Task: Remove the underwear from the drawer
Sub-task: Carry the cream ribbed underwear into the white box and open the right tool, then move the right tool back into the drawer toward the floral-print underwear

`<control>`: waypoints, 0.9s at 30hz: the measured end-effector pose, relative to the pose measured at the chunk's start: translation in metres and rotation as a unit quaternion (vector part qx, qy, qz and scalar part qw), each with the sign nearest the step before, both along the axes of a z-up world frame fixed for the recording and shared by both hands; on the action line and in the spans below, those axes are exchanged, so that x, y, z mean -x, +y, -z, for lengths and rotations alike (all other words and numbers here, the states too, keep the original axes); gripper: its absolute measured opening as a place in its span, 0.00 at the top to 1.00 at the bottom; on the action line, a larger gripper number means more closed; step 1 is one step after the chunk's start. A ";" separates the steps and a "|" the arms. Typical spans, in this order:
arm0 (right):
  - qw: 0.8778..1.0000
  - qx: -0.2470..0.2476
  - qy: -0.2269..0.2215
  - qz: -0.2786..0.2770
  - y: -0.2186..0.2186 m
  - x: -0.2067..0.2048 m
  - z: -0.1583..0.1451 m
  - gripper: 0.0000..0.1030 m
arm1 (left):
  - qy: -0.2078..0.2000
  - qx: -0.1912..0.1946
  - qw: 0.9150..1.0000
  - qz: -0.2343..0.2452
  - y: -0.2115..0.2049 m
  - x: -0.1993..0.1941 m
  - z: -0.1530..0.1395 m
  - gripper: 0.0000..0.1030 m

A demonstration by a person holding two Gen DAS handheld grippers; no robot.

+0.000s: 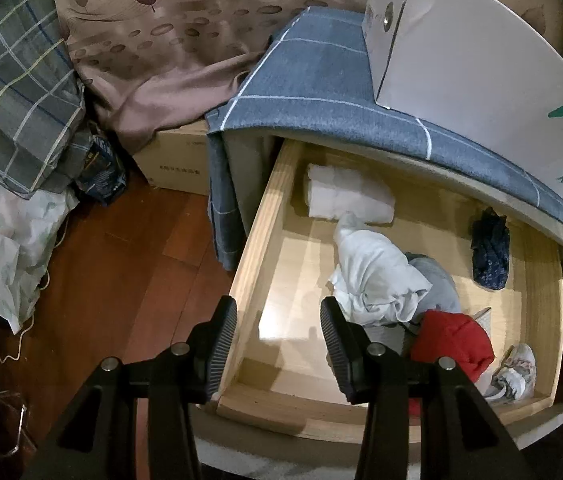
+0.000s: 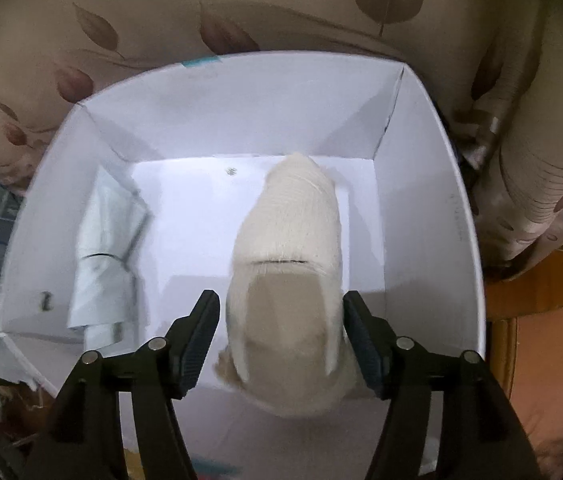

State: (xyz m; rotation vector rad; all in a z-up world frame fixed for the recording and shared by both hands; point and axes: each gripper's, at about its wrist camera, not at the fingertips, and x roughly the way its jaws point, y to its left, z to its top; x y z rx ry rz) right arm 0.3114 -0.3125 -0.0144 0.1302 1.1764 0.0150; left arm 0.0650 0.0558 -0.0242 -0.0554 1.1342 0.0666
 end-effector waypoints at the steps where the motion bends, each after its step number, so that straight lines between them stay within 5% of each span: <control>1: 1.000 -0.001 -0.003 -0.002 0.000 0.005 -0.007 0.41 | 0.002 -0.002 1.000 0.000 0.000 0.000 0.001 0.57; 7: 0.999 0.001 -0.016 -0.029 -0.003 0.055 -0.052 0.40 | 0.010 -0.004 1.000 0.004 -0.002 -0.001 0.004 0.57; 11: 0.998 0.006 0.019 -0.058 -0.003 0.097 -0.050 0.40 | 0.012 -0.001 1.000 0.004 -0.003 -0.002 0.004 0.57; 19: 0.985 0.007 0.155 -0.079 -0.010 0.166 0.038 0.41 | 0.018 0.000 1.000 0.005 -0.003 -0.003 0.005 0.57; 27: 0.966 0.017 0.245 -0.086 -0.012 0.190 0.123 0.41 | 0.021 -0.001 1.000 0.004 -0.003 -0.003 0.006 0.57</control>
